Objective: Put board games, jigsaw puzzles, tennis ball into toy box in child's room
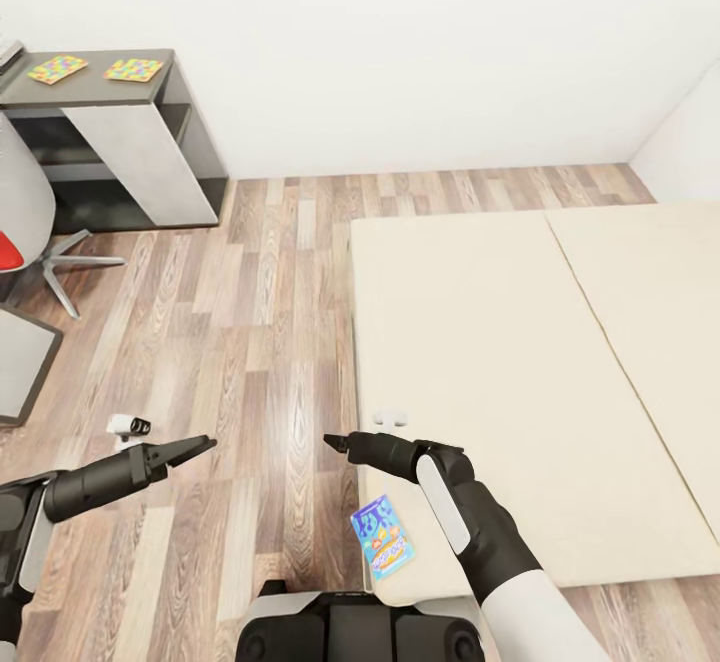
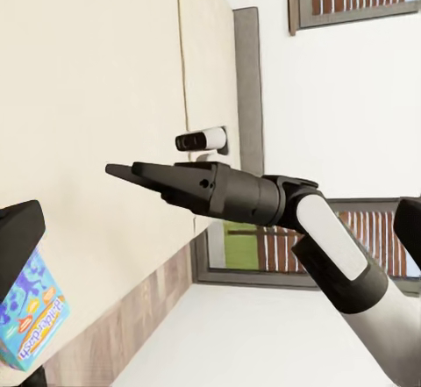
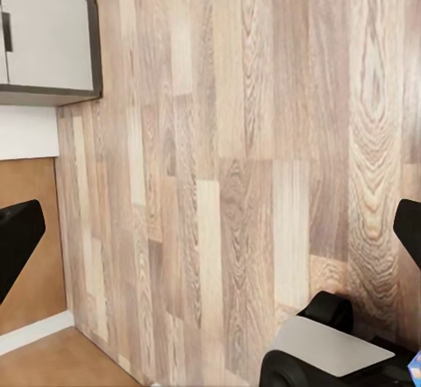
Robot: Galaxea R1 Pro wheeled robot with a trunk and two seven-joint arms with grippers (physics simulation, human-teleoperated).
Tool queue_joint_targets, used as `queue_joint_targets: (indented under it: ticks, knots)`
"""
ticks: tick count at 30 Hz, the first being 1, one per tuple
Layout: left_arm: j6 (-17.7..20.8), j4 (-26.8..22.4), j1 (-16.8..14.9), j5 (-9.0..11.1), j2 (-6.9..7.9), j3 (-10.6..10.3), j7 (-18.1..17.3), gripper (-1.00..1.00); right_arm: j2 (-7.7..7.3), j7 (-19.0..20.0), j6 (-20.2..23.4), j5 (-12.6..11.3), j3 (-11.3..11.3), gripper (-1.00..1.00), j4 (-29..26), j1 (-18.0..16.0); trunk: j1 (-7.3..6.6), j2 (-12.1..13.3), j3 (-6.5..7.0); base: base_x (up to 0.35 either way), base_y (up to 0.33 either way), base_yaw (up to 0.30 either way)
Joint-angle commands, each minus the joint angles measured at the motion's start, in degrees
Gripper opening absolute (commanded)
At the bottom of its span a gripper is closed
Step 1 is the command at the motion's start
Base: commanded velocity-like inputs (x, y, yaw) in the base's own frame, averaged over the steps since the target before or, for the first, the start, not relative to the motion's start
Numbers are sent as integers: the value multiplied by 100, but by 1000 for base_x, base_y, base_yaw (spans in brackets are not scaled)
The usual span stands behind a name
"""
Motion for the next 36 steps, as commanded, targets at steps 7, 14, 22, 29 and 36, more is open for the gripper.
queue_joint_targets:
  ticks: [7, 14, 22, 29, 36]
  knots:
    - [61, -1, -2, -7, 169, 259, -36, 100, 2, 9, 28, 8, -5, 100, -12, -2, 4, -8, 60, 0, 0, 0]
    - [43, -1, -2, -7, 362, 328, -36, 100, 2, 9, 28, 10, -5, 100, -12, -2, 4, -8, 126, 0, 0, 0]
    - [-62, -1, -2, -11, 419, 333, -36, 100, 2, 1, 25, 10, -5, 100, -13, -2, 4, -8, 201, 0, 0, 0]
    - [-89, -1, -2, -15, 442, 336, -36, 100, 2, -21, 20, 10, -6, 100, -12, -2, 4, -8, 268, 0, 0, 0]
    - [-96, -1, -2, -16, 467, 338, -36, 100, 2, -32, 19, 11, -5, 100, -12, -2, 4, -8, 334, 0, 0, 0]
